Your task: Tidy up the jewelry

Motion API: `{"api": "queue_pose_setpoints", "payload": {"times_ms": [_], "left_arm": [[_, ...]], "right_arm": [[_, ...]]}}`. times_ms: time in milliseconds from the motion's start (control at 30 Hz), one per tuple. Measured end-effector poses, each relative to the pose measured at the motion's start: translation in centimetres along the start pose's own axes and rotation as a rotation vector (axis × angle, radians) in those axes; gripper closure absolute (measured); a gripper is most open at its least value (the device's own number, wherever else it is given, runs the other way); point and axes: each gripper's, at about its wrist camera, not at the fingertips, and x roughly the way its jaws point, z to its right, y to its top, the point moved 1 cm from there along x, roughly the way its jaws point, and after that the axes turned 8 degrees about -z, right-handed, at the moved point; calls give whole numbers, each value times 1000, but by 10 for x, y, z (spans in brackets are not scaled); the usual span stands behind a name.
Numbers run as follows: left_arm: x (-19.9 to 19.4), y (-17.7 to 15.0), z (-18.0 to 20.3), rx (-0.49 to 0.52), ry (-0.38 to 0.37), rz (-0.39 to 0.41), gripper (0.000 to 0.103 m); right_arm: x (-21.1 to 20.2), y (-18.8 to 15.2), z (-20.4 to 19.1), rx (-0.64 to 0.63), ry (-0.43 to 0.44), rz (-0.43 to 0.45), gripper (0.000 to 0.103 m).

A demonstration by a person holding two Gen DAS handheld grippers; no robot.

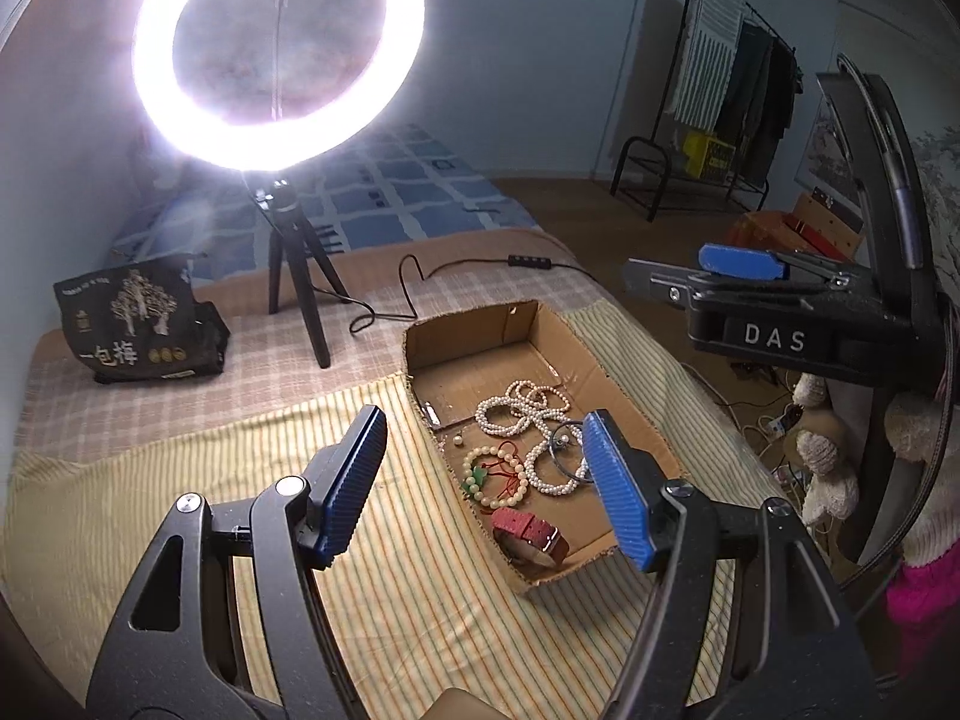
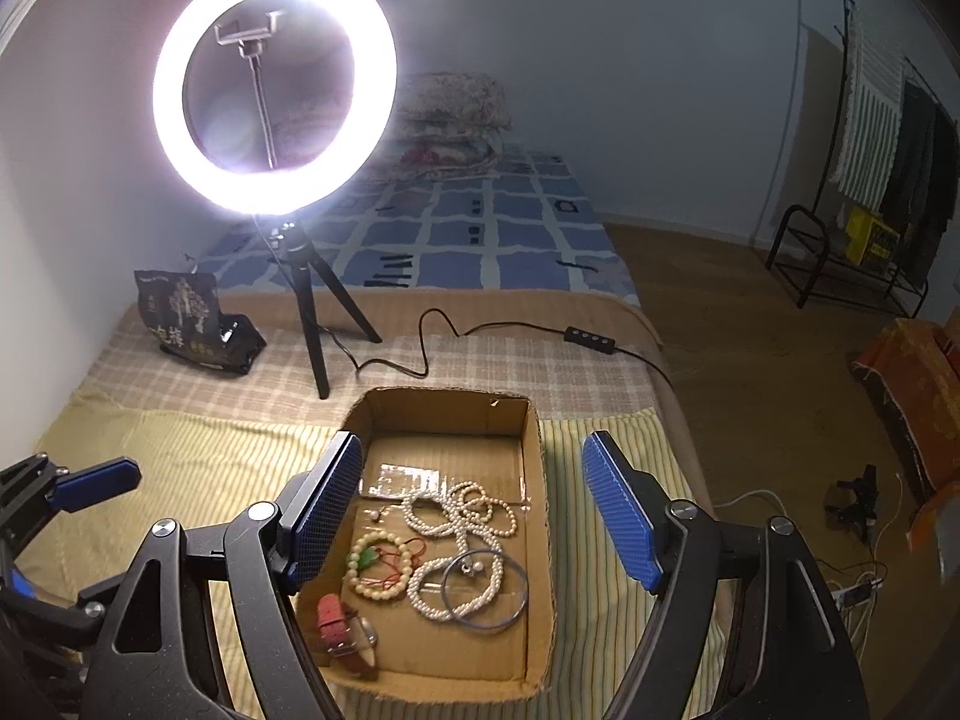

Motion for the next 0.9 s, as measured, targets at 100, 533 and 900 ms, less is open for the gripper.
{"api": "queue_pose_setpoints", "payload": {"times_ms": [100,533,900], "left_arm": [[-16,-4,-3,1,7,20,32],[-82,-32,-22,11,68,114,19],[-103,-58,-19,36,126,182,3]], "right_arm": [[-15,-5,-8,3,-10,18,27],[-73,-39,-41,22,-68,85,22],[-84,-73,-55,40,-70,121,21]]}}
